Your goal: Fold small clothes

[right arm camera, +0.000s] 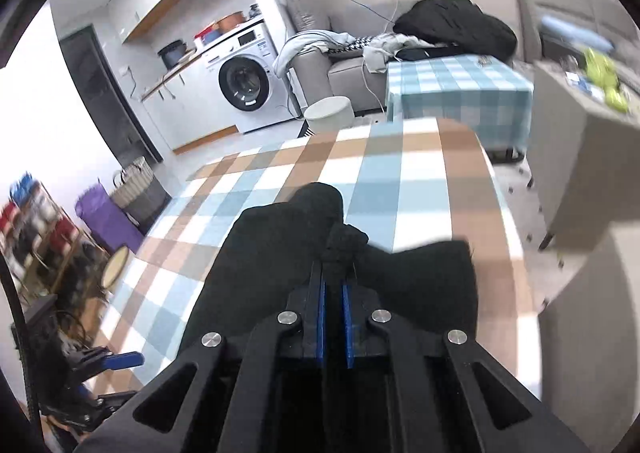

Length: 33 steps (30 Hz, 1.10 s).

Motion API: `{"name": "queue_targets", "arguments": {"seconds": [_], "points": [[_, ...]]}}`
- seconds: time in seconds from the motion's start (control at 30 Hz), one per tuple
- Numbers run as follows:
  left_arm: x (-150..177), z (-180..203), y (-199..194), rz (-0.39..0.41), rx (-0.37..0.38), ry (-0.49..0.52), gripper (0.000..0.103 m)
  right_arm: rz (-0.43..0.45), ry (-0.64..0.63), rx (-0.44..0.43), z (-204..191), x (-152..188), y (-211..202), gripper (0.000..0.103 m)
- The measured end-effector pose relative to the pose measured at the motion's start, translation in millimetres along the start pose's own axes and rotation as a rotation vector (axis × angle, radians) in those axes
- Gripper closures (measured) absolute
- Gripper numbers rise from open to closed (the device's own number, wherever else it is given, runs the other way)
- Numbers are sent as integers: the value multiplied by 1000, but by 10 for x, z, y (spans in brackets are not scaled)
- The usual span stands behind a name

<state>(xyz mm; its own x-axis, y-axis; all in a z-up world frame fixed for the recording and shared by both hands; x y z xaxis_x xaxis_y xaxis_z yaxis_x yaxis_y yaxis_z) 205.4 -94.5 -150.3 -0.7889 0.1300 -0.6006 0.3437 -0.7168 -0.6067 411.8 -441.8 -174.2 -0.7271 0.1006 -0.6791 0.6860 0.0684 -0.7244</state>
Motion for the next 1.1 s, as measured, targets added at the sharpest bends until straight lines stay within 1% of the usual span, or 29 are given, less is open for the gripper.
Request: {"name": "queue_targets", "arguments": {"seconds": [0.07, 0.13, 0.17, 0.2, 0.23, 0.27, 0.33, 0.37, 0.4, 0.43, 0.47, 0.53, 0.6, 0.67, 0.7, 0.73, 0.77, 0.8, 0.83, 0.87, 0.93, 1.03, 1.1], "points": [[-21, 9, 49, 2, 5, -2, 37, -37, -10, 54, 60, -19, 239, 97], [-13, -4, 114, -13, -11, -11, 37, -89, -6, 102, 142, 53, 460, 96], [6, 1, 141, -20, -11, -14, 37, -121, 11, 134, 219, 121, 609, 94], [27, 13, 164, -27, -3, -16, 37, -147, 16, 147, 274, 174, 683, 93], [55, 18, 181, -36, -1, -17, 37, -189, 31, 146, 334, 263, 727, 89], [79, 26, 195, -44, -3, -18, 37, -218, 58, 124, 377, 355, 697, 88], [152, 76, 228, -65, 16, -11, 37, -206, 78, 116, 417, 480, 506, 87], [194, 110, 246, -78, 27, -7, 37, -199, 83, 120, 433, 579, 351, 84], [228, 124, 262, -84, 35, -5, 37, -195, 105, 100, 448, 737, 123, 82], [279, 156, 286, -96, 49, -5, 37, -193, 118, 82, 443, 830, 4, 76], [330, 181, 320, -114, 67, -10, 37, -191, 150, 56, 452, 1033, -230, 71], [410, 213, 377, -125, 110, -34, 37, -188, 202, 35, 453, 1355, -524, 66], [455, 220, 437, -132, 127, -60, 37, -205, 209, 21, 433, 1653, -725, 65], [453, 220, 498, -127, 146, -84, 37, -192, 210, 30, 445, 1857, -850, 65], [446, 220, 529, -121, 157, -99, 38, -195, 213, 20, 446, 1920, -856, 65], [422, 223, 570, -109, 166, -111, 42, -203, 219, 13, 444, 1973, -853, 65], [407, 224, 602, -103, 163, -113, 51, -210, 219, 10, 445, 2018, -821, 65], [391, 223, 641, -100, 156, -112, 57, -205, 217, 10, 446, 2032, -821, 65], [369, 226, 670, -94, 146, -111, 75, -199, 216, 6, 442, 2040, -832, 65], [338, 214, 685, -78, 136, -113, 84, -199, 222, 4, 444, 2053, -836, 65], [323, 192, 667, -52, 130, -124, 89, -205, 231, -5, 436, 2075, -833, 66], [318, 116, 543, -22, 64, -98, 91, -226, 225, -26, 362, 2114, -825, 66], [343, 11, 419, -16, 47, -98, 91, -232, 216, -45, 247, 2135, -813, 66]]}}
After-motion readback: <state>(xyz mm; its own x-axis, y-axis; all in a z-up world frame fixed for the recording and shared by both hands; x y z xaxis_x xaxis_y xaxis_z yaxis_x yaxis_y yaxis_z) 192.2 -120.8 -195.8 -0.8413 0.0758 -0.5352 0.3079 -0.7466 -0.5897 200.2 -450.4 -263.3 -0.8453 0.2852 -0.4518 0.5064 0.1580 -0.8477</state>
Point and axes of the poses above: each gripper's, at about its wrist camera, not at the fingertips, and y roughly the way its jaws point, z to its right, x to its underside, the point moved 6 cm from there along y, roughly the way its jaws point, and after that the axes turned 14 degrees about x, right-handed, at the moved point
